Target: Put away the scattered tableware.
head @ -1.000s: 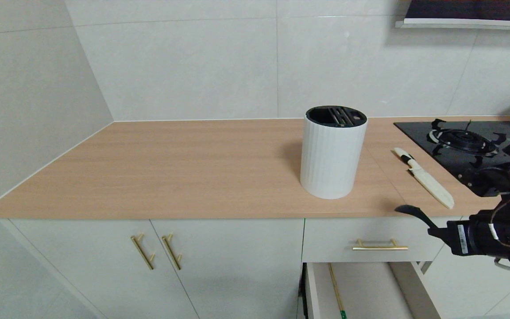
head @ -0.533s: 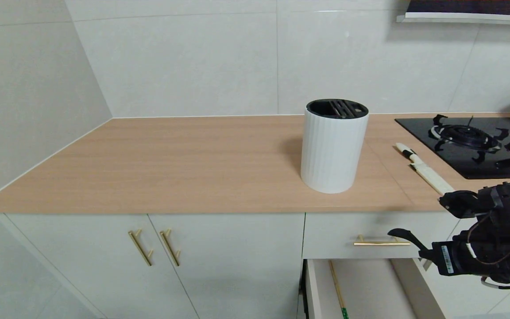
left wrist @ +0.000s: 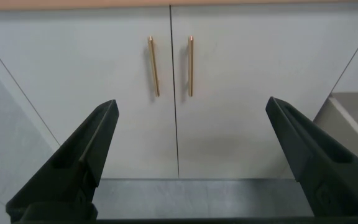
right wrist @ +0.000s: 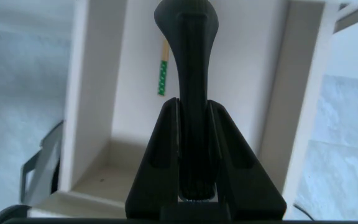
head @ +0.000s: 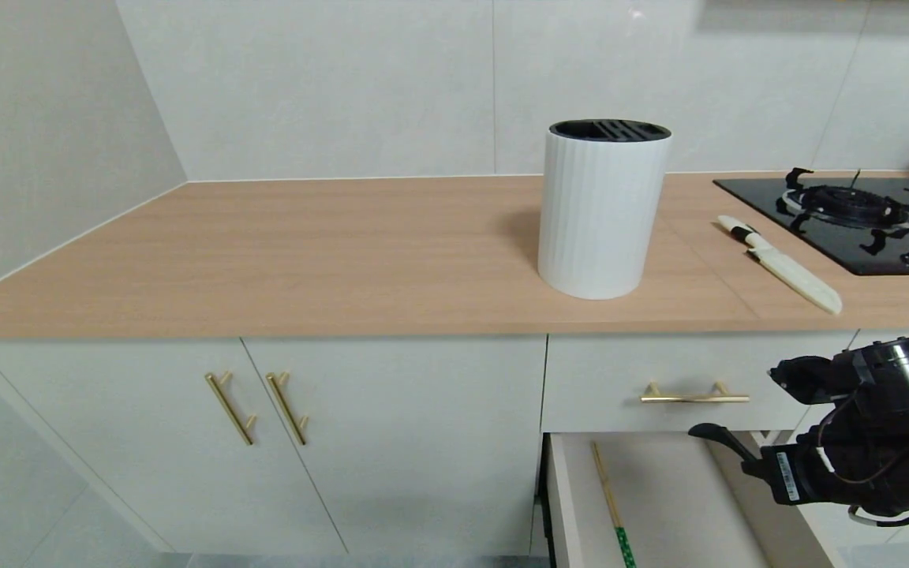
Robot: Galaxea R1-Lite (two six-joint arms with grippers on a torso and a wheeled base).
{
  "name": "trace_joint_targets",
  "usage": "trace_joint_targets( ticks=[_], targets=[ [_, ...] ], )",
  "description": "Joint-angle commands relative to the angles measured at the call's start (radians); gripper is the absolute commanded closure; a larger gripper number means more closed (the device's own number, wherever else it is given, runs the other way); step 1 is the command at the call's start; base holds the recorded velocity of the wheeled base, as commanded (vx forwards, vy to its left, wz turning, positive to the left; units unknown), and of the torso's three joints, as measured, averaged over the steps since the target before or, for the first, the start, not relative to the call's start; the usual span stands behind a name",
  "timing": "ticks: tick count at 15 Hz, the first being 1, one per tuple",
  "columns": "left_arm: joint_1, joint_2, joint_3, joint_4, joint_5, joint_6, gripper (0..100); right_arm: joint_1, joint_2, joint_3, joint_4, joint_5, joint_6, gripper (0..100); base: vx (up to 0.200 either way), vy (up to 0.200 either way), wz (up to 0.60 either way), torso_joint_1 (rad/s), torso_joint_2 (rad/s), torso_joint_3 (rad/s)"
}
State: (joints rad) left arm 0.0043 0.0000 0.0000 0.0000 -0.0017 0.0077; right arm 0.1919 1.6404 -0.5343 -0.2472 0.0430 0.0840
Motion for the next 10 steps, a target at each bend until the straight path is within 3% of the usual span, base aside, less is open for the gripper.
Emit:
trace_joint_targets(
  ticks=[1,10],
  targets=[
    [0.002,0.000,0.000,0.000,0.000,0.000,0,0.000,0.013,0.002,0.000,0.000,0.000,100,0.000,0.000,0.00,-0.188,0.47,0.295],
    [0.000,0.000,0.000,0.000,0.000,0.000,0,0.000,0.065,0.028,-0.076,-0.022,-0.001,100,0.000,0.000,0.00,-0.136,0.46,0.315]
  ],
)
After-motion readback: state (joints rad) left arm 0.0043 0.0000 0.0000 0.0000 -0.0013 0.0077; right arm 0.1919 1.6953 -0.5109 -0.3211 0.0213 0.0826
